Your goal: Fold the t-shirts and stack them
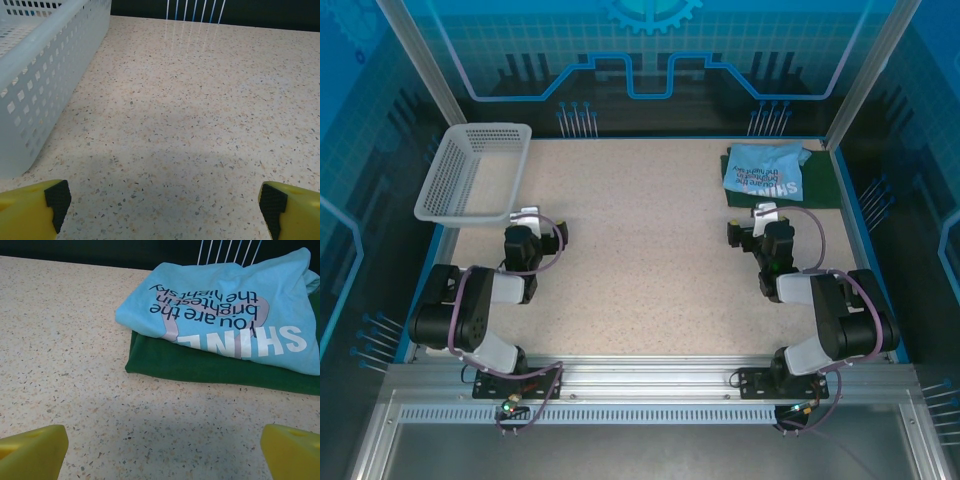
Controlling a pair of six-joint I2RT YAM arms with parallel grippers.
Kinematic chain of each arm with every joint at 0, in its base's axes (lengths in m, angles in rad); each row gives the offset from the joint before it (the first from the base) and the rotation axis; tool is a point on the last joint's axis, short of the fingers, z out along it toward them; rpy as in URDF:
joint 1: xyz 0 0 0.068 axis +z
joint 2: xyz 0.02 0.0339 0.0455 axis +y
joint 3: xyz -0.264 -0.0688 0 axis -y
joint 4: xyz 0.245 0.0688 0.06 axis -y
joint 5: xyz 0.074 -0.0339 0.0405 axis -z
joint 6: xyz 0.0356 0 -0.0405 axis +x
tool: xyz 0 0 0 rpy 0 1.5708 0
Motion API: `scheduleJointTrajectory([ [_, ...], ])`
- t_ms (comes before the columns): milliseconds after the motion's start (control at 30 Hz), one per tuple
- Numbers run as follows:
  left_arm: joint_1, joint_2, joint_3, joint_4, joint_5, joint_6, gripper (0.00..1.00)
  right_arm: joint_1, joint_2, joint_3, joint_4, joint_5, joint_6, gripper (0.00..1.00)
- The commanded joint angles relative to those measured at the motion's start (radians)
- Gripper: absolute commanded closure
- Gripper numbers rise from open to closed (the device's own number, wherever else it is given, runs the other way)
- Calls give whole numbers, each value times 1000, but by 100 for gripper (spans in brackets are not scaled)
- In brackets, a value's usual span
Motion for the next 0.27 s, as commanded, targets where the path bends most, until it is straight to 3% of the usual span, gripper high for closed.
scheduleJointTrajectory([
  [0, -5, -3, 13, 16, 25, 16, 1, -11, 9, 11, -9, 15, 12, 0],
  [233, -7, -2, 13, 20, 25, 17, 1, -25, 8, 9, -11, -19, 16, 0],
])
